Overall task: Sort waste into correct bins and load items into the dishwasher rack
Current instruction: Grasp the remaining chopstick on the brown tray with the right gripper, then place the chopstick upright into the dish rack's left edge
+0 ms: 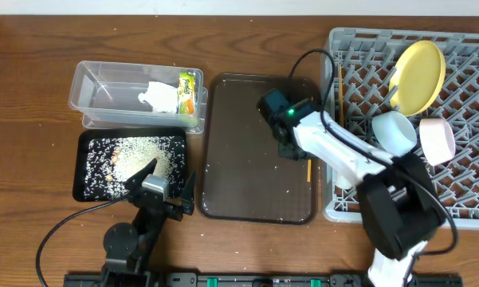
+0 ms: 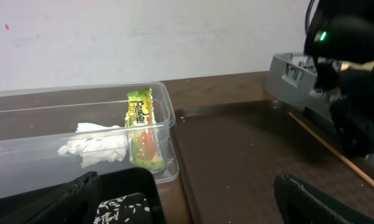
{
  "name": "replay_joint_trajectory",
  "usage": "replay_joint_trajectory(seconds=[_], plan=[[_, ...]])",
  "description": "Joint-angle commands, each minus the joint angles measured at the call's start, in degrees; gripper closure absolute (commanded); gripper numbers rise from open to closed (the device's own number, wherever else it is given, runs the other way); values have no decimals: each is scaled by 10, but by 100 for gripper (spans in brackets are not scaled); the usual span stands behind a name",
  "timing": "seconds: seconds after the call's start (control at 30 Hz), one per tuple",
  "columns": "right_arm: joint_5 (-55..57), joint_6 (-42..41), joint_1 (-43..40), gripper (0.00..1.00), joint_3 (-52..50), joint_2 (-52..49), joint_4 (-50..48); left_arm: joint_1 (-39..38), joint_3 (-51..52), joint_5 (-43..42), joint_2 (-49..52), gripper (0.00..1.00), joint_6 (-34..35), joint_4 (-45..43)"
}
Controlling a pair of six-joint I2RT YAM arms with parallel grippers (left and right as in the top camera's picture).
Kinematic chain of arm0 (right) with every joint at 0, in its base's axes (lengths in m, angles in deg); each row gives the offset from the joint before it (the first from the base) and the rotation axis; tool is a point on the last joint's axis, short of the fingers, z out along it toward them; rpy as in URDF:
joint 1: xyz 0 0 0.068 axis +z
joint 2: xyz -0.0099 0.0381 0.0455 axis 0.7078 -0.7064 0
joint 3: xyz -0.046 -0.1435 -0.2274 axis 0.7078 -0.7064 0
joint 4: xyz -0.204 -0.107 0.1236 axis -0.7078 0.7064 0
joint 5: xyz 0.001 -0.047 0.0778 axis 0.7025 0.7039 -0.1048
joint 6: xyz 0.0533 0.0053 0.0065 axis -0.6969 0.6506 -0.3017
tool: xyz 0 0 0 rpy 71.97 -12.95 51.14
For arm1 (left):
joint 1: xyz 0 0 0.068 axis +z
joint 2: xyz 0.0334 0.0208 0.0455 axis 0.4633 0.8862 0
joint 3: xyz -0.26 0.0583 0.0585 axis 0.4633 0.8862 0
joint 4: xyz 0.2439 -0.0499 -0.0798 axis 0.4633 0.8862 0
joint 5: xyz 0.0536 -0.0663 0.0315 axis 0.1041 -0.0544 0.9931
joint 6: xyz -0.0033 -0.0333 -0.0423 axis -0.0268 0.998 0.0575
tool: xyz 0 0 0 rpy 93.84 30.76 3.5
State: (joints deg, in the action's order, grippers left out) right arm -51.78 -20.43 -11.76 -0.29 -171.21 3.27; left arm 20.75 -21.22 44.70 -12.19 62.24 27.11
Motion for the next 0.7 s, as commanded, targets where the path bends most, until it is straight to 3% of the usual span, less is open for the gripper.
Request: replay_joint_trajectory(seconds=[0.0,0.17,0.43,0.67], plan=[[16,8,-9,66,0,-26,-3,-2,16,-5,-4,9,-1,8],[-1,31,-10,68,-1,-65,4,-2,16,-5,-4,9,-1,8],[-87,68,-10,95,0,-90,-4,-2,16,-5,-4,9,-1,8],[-87,93,-10,99,16,-30,-1,-2,16,-5,-4,9,-1,8]])
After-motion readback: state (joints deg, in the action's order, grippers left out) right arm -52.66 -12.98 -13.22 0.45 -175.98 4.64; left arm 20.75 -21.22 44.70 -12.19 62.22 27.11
